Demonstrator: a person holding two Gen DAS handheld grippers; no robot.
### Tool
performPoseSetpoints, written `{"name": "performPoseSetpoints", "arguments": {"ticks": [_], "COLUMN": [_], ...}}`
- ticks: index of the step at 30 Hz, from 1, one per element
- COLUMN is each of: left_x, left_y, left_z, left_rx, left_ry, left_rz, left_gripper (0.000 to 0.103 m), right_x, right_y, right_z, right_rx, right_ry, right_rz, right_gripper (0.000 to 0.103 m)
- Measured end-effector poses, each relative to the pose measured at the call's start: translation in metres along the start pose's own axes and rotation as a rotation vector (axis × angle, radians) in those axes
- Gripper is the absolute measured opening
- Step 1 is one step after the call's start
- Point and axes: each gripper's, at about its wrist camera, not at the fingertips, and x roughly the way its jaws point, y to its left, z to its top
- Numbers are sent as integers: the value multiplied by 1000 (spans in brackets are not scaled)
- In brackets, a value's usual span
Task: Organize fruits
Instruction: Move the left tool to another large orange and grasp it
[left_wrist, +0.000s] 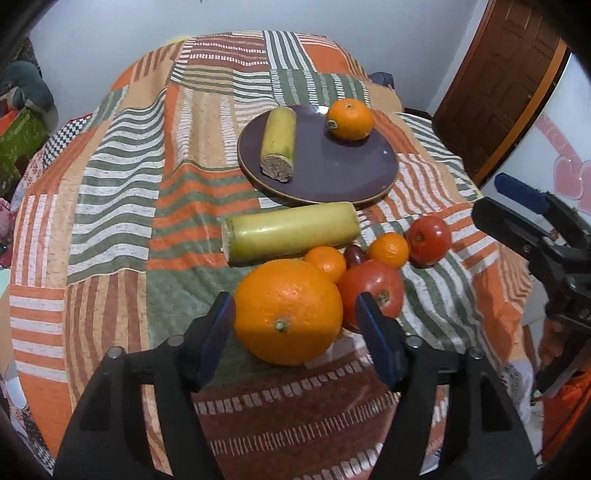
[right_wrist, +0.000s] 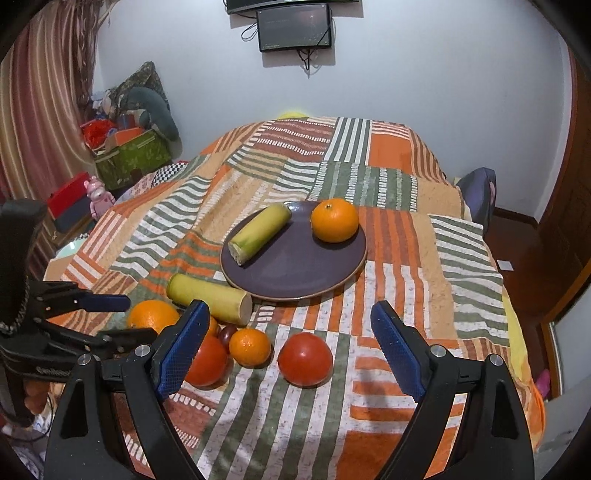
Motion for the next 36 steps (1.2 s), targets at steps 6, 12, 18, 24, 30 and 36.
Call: {"name": "performPoseSetpoints", "arguments": {"ticks": [6,12,18,24,30,36], "left_x": [14,14,10,-5,-6,1], "left_y": [6,12,18,40,79,85], "left_z": [0,-1,-3,1,3,-3], "left_rx": [-29,-31,-27,-40,-83,-69], "left_ry": [6,-9,-11,-48,-36,-36], "left_rz": [-8,-51,-64,27,73,80], "left_gripper": [82,69,68,68,68,68], "right_x": [6,21,34,52,83,96], "right_y": [3,6,13,23,30,35], "right_z": [-3,-5,-7,-5,-4,-3], "right_rx": [-12,-15,-23,-47,-50,-56], "right_ry": [17,52,81,98,171,205], "right_rz": [15,33,77,107,160,167], "right_gripper": [88,87,87,82,55,53]}}
